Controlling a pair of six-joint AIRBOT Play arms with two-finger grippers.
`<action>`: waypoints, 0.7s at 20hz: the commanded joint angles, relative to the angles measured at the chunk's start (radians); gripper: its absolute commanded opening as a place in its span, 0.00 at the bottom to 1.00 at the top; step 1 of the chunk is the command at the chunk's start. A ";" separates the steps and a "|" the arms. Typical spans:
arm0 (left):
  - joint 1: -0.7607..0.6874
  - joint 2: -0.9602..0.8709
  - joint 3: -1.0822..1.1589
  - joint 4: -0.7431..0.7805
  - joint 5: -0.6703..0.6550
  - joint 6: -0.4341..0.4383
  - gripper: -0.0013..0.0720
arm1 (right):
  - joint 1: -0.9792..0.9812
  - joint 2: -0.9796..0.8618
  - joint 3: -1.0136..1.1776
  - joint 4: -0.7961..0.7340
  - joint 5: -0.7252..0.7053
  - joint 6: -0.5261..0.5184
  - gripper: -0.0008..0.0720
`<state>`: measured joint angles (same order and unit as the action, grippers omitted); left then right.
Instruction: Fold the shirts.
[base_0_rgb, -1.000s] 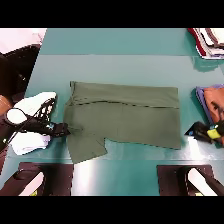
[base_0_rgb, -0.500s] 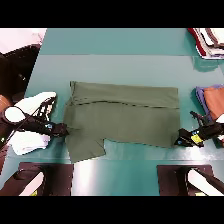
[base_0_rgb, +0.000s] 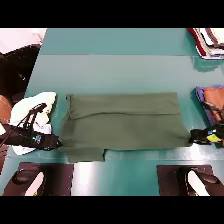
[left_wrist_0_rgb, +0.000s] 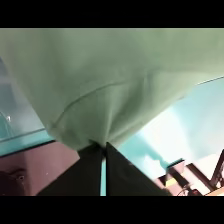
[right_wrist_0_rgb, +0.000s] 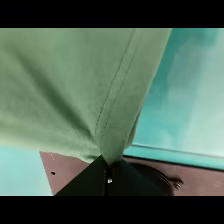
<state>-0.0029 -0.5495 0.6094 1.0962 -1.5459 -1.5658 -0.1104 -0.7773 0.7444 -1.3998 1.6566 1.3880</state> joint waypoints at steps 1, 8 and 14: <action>0.000 -0.029 0.060 -0.002 0.072 0.003 0.05 | 0.047 -0.034 0.133 -0.034 -0.015 0.017 0.03; 0.000 -0.542 0.302 0.002 0.421 0.171 0.05 | 0.122 -0.497 0.440 -0.034 -0.219 0.017 0.03; 0.001 -0.845 0.514 0.001 0.508 0.224 0.05 | 0.122 -0.751 0.655 -0.024 -0.235 0.016 0.04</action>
<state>-0.0032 -1.2690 1.0336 1.0969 -1.1057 -1.3743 0.0093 -1.4162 1.3018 -1.4307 1.4384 1.4044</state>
